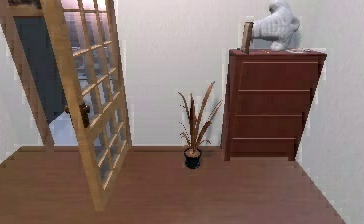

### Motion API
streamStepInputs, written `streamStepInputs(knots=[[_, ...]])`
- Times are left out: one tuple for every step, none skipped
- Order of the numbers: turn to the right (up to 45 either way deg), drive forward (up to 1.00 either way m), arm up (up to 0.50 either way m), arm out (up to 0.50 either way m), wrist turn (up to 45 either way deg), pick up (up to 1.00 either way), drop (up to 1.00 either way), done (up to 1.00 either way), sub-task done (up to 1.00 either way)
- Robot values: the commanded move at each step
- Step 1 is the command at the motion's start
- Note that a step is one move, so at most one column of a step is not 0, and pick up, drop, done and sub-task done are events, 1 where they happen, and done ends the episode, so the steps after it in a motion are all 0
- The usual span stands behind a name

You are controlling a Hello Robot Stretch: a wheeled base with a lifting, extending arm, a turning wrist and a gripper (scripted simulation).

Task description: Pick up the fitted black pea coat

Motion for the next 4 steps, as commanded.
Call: streamStepInputs(knots=[[0.0, 0.0, 0.0, 0.0, 45.0, 0.0, 0.0, 0.0, 0.0], [0.0, 0.0, 0.0, 0.0, 45.0, 0.0, 0.0, 0.0, 0.0], [0.0, 0.0, 0.0, 0.0, 45.0, 0.0, 0.0, 0.0, 0.0], [0.0, 0.0, 0.0, 0.0, 45.0, 0.0, 0.0, 0.0, 0.0]])
